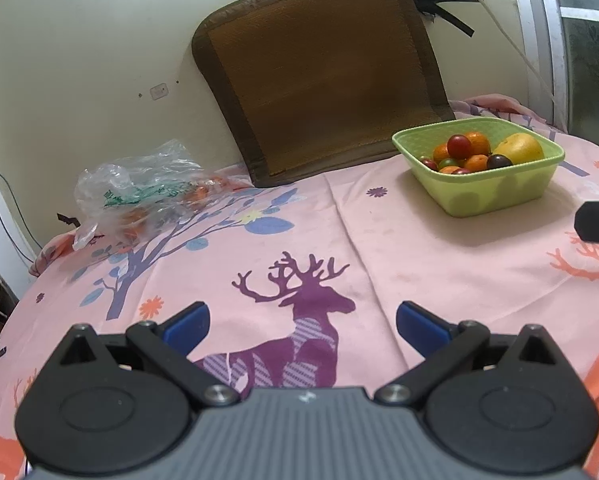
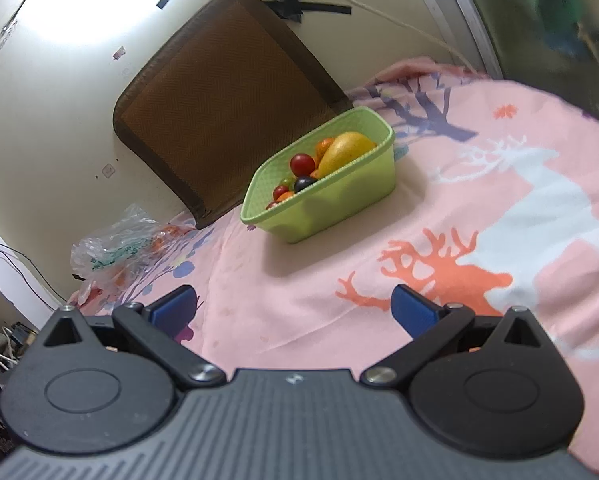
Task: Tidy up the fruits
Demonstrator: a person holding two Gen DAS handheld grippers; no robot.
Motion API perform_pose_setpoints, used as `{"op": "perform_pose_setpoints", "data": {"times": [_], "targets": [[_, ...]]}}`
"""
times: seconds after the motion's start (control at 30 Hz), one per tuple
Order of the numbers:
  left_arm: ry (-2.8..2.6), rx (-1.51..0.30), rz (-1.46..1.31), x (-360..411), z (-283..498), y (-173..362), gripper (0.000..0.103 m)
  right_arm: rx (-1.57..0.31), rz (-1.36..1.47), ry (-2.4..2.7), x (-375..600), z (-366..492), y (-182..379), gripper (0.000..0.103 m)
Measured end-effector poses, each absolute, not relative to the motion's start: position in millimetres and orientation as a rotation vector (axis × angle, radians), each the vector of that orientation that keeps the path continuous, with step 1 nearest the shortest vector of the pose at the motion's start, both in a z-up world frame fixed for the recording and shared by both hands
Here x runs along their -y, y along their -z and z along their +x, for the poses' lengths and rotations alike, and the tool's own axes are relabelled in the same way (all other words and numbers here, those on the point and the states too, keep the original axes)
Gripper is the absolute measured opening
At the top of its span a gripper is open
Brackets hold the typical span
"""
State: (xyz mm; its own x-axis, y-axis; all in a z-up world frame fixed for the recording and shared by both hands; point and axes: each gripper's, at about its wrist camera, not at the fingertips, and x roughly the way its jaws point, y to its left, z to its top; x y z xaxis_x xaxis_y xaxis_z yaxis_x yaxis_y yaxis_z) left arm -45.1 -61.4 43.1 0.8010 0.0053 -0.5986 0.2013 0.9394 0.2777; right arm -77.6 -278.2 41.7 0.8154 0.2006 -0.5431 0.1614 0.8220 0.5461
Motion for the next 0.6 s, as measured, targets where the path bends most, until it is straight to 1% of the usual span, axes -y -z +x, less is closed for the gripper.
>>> {"op": "perform_pose_setpoints", "data": {"times": [0.2, 0.6], "targets": [[0.146, -0.645, 0.325, 62, -47, -45, 0.103, -0.552, 0.527, 0.032, 272, -85, -53, 0.103], [0.218, -0.695, 0.256, 58, -76, -49, 0.103, -0.543, 0.475, 0.015, 253, -102, -64, 0.103]]}}
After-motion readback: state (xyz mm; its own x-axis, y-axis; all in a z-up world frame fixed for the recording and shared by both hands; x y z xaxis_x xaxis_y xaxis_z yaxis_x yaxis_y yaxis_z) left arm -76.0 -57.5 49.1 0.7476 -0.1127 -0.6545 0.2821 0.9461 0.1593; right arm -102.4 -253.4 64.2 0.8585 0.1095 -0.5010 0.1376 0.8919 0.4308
